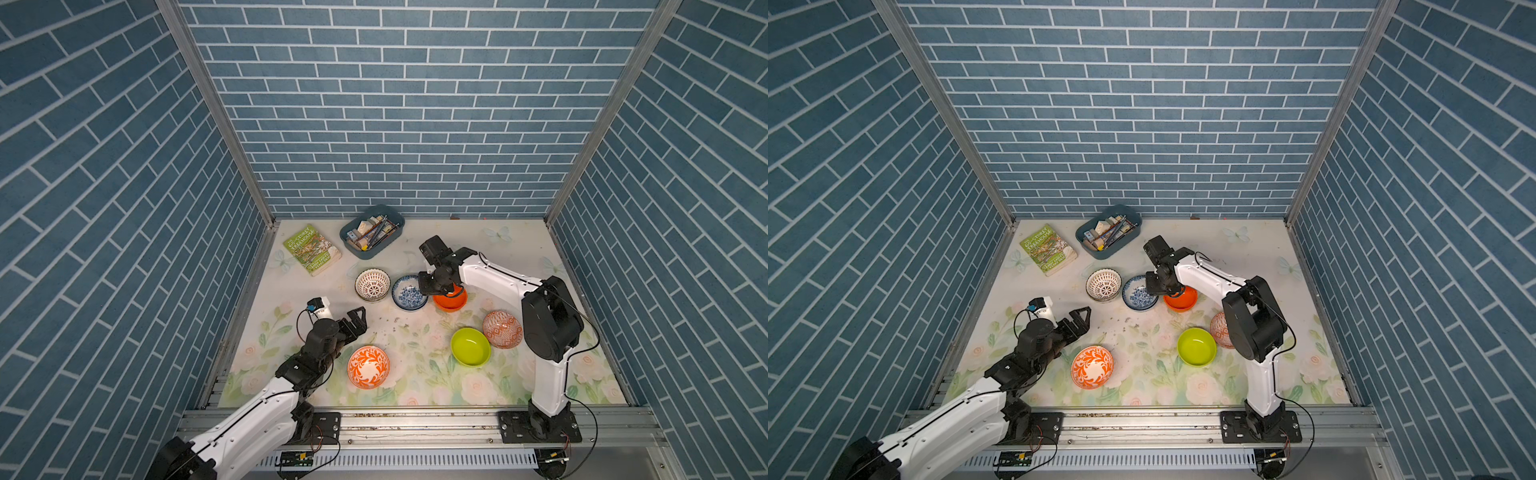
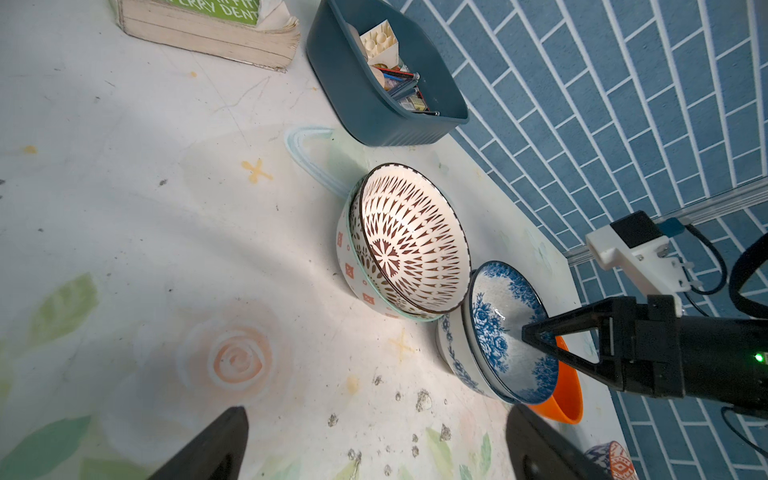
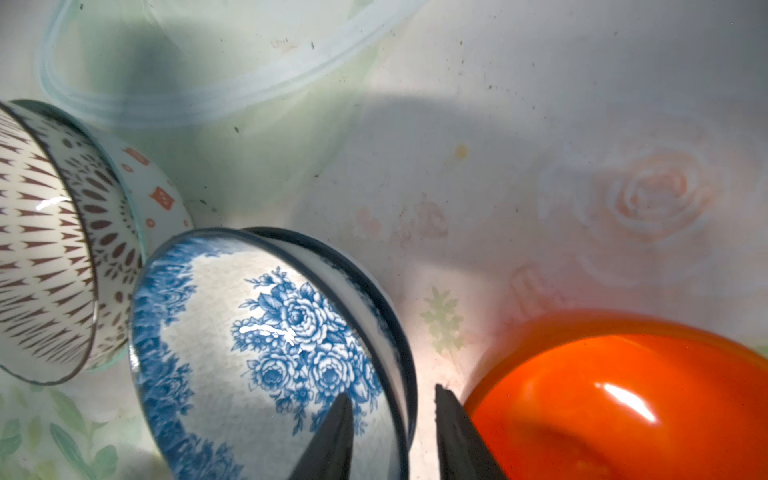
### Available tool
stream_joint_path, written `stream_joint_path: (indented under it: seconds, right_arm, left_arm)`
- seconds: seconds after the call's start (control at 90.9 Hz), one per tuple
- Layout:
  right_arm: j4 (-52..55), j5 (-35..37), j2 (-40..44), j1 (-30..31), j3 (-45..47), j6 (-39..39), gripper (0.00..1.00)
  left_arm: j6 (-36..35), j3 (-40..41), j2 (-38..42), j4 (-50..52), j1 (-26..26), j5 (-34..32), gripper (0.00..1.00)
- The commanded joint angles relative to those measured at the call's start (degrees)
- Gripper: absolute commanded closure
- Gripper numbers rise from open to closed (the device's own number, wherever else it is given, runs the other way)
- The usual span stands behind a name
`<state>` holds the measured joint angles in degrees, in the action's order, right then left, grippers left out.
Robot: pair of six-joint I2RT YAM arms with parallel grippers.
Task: Stack the bowls
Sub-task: Place the bowl on the bowl.
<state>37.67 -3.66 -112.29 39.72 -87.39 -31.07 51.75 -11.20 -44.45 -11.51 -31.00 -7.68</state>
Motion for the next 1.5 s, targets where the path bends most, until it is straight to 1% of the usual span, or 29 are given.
stream_joint_path:
  seconds: [0.0, 0.209, 0.33, 0.473, 0.55, 0.649, 0.682, 0.748, 1.122, 1.232, 1.408, 1.452, 1.485]
  right_arm:
    - [0.6, 0.0, -0.4, -0.2, -1.6, 0.2, 0.6]
    - [1.0, 0.1, 0.9, -0.2, -2.6, -0.2, 0.6]
    - [1.0, 0.0, 1.4, -0.2, -1.8, -0.4, 0.65]
    - [0.5, -0.3, 1.9, -0.2, -0.6, -0.7, 0.78]
    - [0.0, -0.3, 2.2, -0.2, 0.1, -0.9, 0.82]
    - [-1.1, -0.3, 2.3, -0.2, 1.2, -1.2, 0.91]
    - [-1.5, -2.1, 2.1, -0.2, 1.4, -1.4, 0.95]
    - [-1.9, -3.0, 1.5, -0.2, 1.5, -1.4, 1.0]
    - [-1.9, -4.7, -0.2, -0.3, -0.7, -1.6, 1.0]
    - [-2.7, -6.3, -0.5, -0.3, -0.2, -1.4, 0.99]
    - [-3.5, -6.7, -0.3, -0.8, 0.9, -1.3, 1.0]
    - [-3.8, -6.9, -0.1, -1.1, 1.2, -1.3, 0.99]
    - [-3.9, -7.0, 0.1, -1.1, 1.2, -1.2, 0.95]
  left_arm:
    - [-1.2, 0.1, -0.4, -0.8, 0.2, -0.1, 0.0]
    - [-1.3, -0.1, -1.1, -1.1, 0.2, 0.1, 0.0]
    - [-1.2, 0.0, -0.6, -0.8, 0.2, 0.0, 0.0]
    - [-1.1, 0.1, -0.1, -0.7, 0.2, -0.1, 0.0]
    - [-1.1, 0.1, -0.3, -0.6, 0.2, 0.0, 0.0]
    - [-1.1, 0.1, -0.1, -0.4, 0.2, 0.2, 0.0]
    - [-1.2, 0.1, 0.1, -0.4, 0.2, 0.1, 0.0]
    - [-1.1, 0.2, 0.6, -0.2, 0.2, 0.1, 0.0]
    - [-1.3, 0.1, 0.1, -0.3, 0.2, 0.0, 0.0]
    - [-1.2, 0.1, 0.2, -0.3, 0.2, 0.1, 0.0]
    - [-1.3, 0.2, 0.6, -0.2, 0.2, 0.0, 0.0]
    - [-1.2, 0.1, 0.6, -0.3, 0.2, 0.0, 0.0]
    - [-1.2, 0.1, 0.4, -0.3, 0.2, 0.0, 0.0]
